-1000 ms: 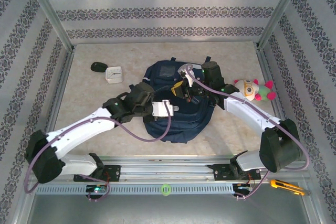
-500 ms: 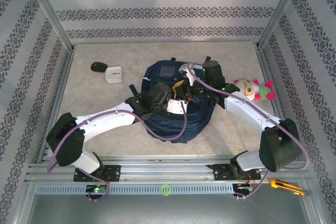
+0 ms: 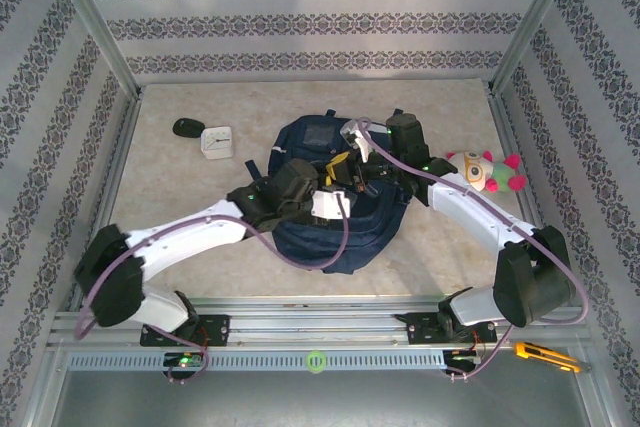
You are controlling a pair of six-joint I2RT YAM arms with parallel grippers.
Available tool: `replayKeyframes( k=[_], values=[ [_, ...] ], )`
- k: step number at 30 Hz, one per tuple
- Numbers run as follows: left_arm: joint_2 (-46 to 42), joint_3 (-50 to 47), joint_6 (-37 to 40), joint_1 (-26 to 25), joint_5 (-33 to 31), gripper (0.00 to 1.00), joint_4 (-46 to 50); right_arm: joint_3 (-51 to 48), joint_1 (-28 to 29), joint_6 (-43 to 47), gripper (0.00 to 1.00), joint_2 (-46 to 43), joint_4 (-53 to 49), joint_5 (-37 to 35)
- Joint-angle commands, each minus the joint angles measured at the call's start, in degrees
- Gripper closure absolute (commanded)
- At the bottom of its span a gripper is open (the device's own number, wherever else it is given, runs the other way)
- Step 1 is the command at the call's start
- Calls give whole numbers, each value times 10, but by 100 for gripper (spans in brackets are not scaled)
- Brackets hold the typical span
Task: Pack the student bag
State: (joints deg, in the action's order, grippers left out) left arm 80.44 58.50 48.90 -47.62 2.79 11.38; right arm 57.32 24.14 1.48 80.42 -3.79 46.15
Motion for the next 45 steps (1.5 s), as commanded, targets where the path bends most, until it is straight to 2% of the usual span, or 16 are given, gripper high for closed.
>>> replayKeyframes(
  k=[1,4,7,8,9,10,12,13,16,21,26,28,32,36,42,45],
  values=[
    [-87,-15,-93,37,57,36,5,14,2,16,100,-15,39,42],
    [-146,-37,-158,104,139,33,16,-1,2,47,100,-17,24,40],
    [-165,-43,-183,145,180,32,28,-13,4,63,100,-19,17,35],
    [-170,-43,-196,177,209,31,45,-22,8,76,100,-21,9,33],
    [-158,-33,-190,226,269,29,90,-30,14,85,100,-24,-1,33],
    [-150,-25,-181,245,299,27,113,-33,20,88,94,-27,-11,33],
    [-122,2,-130,283,382,22,183,-41,35,60,62,-36,-37,35],
    [-108,15,-108,291,394,21,209,-45,38,41,57,-43,-47,37],
    [-84,34,-37,302,391,19,259,-72,39,-21,48,-93,-57,37],
    [-44,56,99,303,371,20,325,-92,46,-91,46,-184,-60,-32],
    [-11,54,136,303,352,20,321,-130,120,-132,57,-172,2,-116],
    [3,54,135,303,353,20,313,-147,144,-142,65,-147,29,-148],
    [21,53,116,305,367,20,294,-193,154,-171,78,-83,78,-227],
    [25,44,110,308,368,19,275,-223,153,-151,83,-35,92,-271],
    [25,29,115,313,366,19,264,-218,155,-108,79,-82,52,-273],
    [25,20,137,318,354,18,254,-196,148,-107,62,-135,8,-264]
  ],
)
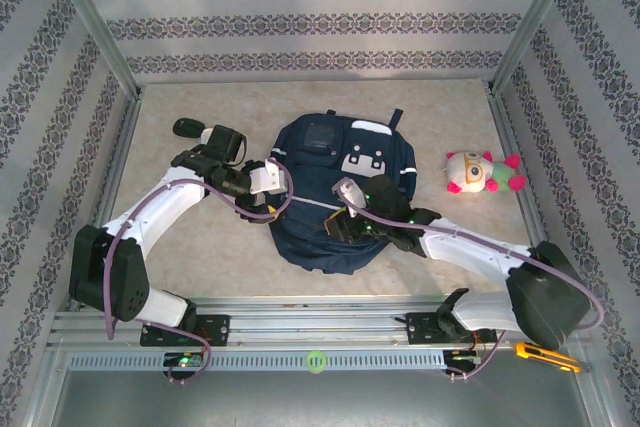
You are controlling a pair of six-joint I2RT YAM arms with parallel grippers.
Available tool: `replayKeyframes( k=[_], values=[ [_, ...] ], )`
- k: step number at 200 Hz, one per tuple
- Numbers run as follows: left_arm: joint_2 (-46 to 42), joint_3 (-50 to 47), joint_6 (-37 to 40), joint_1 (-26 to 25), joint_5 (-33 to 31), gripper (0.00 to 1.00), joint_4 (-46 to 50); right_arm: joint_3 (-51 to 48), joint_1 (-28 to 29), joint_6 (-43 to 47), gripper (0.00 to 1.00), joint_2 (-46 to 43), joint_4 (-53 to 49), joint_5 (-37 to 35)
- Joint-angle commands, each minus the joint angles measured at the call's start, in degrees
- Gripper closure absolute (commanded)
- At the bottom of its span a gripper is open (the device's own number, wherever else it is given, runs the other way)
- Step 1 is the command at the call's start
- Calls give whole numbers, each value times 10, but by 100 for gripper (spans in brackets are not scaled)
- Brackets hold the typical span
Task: Pack the student bag
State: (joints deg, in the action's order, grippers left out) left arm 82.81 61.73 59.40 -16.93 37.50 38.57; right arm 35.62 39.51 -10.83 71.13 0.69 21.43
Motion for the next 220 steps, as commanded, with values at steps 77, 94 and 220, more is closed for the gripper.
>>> replayKeyframes(
  k=[77,94,220],
  values=[
    [109,42,129,13,-3,16,-21,9,-119,-287,40,-210,-235,-63],
    [127,49,117,13,12,16,-29,-21,-119,-321,40,-202,-215,-42],
    [105,6,58,2,62,49,-9,-74,-118,-349,40,-181,-124,-20]
  ],
)
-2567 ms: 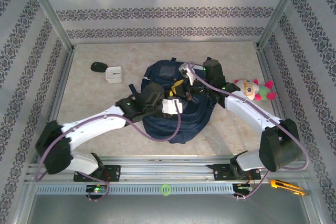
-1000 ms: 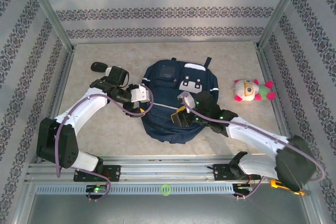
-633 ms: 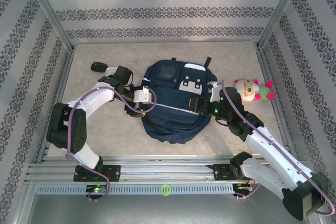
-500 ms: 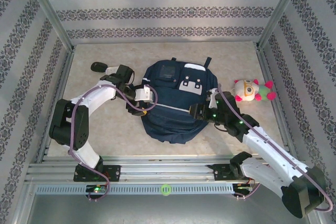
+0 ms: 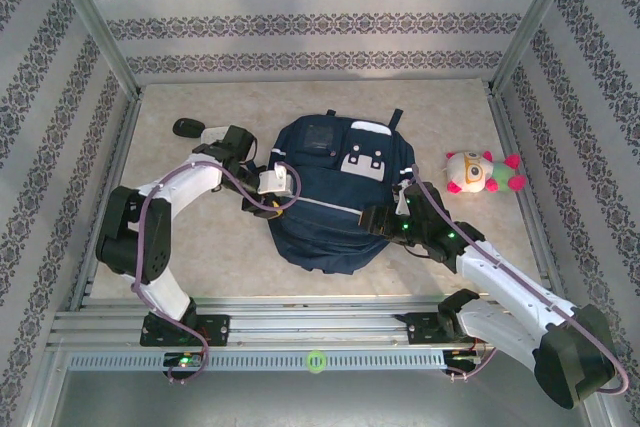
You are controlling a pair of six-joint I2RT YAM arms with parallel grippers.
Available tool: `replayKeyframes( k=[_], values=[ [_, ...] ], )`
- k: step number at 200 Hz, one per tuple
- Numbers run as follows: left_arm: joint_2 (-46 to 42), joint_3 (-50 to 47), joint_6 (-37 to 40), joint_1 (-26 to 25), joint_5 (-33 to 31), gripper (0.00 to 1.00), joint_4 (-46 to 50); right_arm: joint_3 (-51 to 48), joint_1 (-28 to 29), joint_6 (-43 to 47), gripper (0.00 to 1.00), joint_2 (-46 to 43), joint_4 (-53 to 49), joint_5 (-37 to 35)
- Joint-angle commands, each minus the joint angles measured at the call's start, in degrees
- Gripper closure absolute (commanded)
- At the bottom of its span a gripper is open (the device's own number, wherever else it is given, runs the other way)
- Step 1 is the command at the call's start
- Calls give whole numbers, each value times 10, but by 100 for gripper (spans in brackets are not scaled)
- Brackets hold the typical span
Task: Pack the student bag
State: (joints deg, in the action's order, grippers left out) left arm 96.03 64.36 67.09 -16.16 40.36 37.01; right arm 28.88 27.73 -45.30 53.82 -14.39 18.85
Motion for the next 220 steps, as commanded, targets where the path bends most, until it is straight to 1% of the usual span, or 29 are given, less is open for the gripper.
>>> replayKeyframes(
  k=[1,26,40,46,56,63,81,96,111,122,132,156,173,202,220],
  values=[
    [-28,-21,-19,-5,34,49,6,-7,-1,-4,40,-8,27,5],
    [-43,-36,-31,-6,44,61,7,-10,0,-6,40,-11,35,1],
    [-54,-45,-46,-7,48,62,-7,-12,-1,-7,40,-11,41,2],
    [-59,-54,-58,-7,50,61,-21,-12,0,-8,40,-10,43,3],
    [-67,-70,-85,-7,49,53,-58,-12,0,-8,40,-10,47,2],
    [-70,-81,-108,-8,45,52,-86,-13,1,-8,40,-10,48,2],
    [-70,-95,-139,-8,43,51,-123,-13,3,-8,41,-10,52,4],
    [-66,-102,-173,-8,39,43,-152,-14,5,-7,40,-12,54,2],
    [-61,-113,-215,-8,27,42,-200,-16,6,-8,41,-14,56,3],
    [-53,-114,-226,-7,26,42,-211,-18,7,-10,41,-14,58,3],
    [-45,-109,-228,-8,33,47,-210,-20,8,-10,41,-15,60,2],
    [-40,-95,-223,-7,46,69,-184,-25,9,-12,41,-23,56,-2],
    [-51,-94,-208,-8,54,79,-156,-30,8,-12,41,-32,51,-12],
    [-78,-99,-193,-8,65,89,-101,-37,4,-18,41,-35,44,-23],
    [-92,-113,-198,-9,72,92,-94,-37,2,-24,40,-30,48,-20]
  ],
)
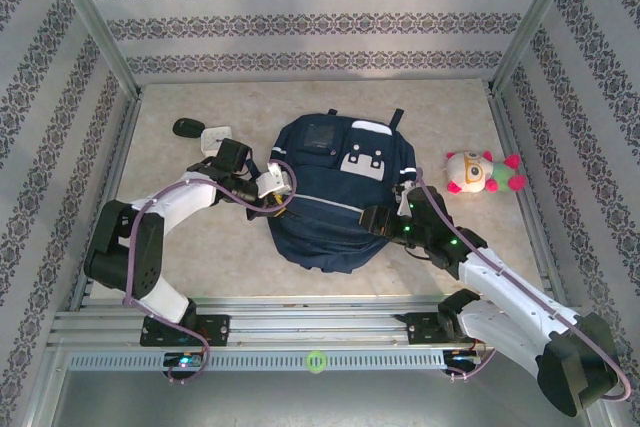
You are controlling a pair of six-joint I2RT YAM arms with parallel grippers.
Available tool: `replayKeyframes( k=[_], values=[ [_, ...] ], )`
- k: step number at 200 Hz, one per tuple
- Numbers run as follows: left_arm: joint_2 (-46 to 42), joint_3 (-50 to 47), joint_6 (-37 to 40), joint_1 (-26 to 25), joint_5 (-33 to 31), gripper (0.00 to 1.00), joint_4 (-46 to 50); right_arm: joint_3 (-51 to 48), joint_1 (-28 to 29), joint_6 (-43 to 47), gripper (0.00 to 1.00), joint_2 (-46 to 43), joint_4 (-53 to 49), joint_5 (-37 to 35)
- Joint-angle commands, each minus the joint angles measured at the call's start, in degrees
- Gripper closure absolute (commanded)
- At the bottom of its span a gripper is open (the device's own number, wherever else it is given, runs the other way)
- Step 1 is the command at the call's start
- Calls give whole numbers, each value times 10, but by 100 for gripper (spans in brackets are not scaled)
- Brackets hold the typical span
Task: Pack the student bag
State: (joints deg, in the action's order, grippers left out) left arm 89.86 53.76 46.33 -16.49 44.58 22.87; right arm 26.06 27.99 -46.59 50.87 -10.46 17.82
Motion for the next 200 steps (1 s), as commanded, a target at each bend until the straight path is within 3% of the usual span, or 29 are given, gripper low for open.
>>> replayKeyframes(
  k=[1,28,60,95,120,148,200],
  values=[
    [-32,-8,9,-6,30,92,47,-9,0,-11,40,-1,9,-10],
    [-43,-23,-2,-15,29,92,57,-8,0,-15,40,7,21,0],
    [-47,-41,-21,-30,27,74,47,-12,1,-22,40,10,45,4],
    [-53,-38,-30,-34,24,75,53,-11,-1,-18,40,12,48,0],
    [-78,-49,-52,-35,32,70,37,-11,-2,-21,40,20,69,-5],
    [-108,-64,-50,-46,35,78,34,-7,-6,-18,46,50,109,-6],
    [-138,-70,-65,-96,-17,77,30,47,-65,24,47,151,190,39]
  ],
)
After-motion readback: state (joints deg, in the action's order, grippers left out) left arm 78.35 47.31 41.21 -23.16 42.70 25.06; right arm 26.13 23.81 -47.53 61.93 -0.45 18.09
